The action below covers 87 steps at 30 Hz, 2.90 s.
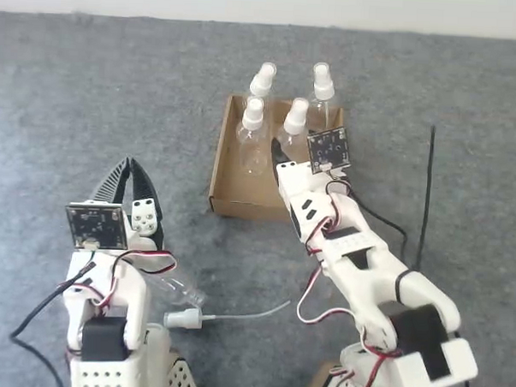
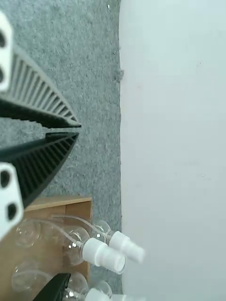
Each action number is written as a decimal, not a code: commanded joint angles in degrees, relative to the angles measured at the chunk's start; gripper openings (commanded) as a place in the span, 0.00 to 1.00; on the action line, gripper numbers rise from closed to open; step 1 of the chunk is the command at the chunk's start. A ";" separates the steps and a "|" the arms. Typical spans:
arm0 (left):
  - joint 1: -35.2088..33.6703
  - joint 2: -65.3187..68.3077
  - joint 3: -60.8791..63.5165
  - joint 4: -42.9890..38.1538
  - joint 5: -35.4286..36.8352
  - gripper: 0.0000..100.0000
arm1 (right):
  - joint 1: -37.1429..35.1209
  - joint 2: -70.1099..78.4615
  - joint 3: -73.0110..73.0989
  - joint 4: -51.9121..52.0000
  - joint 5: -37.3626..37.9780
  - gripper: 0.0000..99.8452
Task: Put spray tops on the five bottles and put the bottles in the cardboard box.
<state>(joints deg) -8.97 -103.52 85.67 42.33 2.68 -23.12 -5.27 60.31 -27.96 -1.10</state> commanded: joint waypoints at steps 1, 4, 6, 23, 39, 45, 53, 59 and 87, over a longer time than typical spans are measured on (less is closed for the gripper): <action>-0.53 -1.05 -0.57 -1.32 0.26 0.01 | 1.36 0.84 -4.84 -1.63 -0.62 0.01; -0.53 -1.05 -0.57 -1.32 0.26 0.01 | 1.63 1.89 -5.45 -1.63 -0.62 0.01; -0.53 -1.05 -0.31 -1.32 0.26 0.01 | 1.63 1.98 -5.45 -1.63 -0.62 0.01; -0.53 -1.05 0.22 -1.67 -2.37 0.01 | 1.54 1.71 -5.19 -1.19 -0.53 0.03; -0.53 -1.05 0.31 -1.67 -2.37 0.01 | 1.01 1.54 -3.60 -1.19 -0.53 0.15; -0.53 -1.05 0.31 -1.67 -2.37 0.01 | 1.01 1.54 -3.60 -1.10 -0.53 0.15; -0.53 -1.05 0.31 -1.67 -2.37 0.01 | 1.01 1.71 -3.60 -1.01 -0.53 0.19; -0.53 -1.05 0.31 -1.67 -2.37 0.01 | 1.01 1.89 -3.60 -1.01 -0.53 0.22; -0.53 -1.05 0.31 -1.67 -2.37 0.01 | 1.01 1.54 -3.43 -1.01 -1.05 0.31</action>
<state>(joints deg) -9.23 -103.52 86.37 42.33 0.75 -22.24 -2.64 58.20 -28.04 -1.27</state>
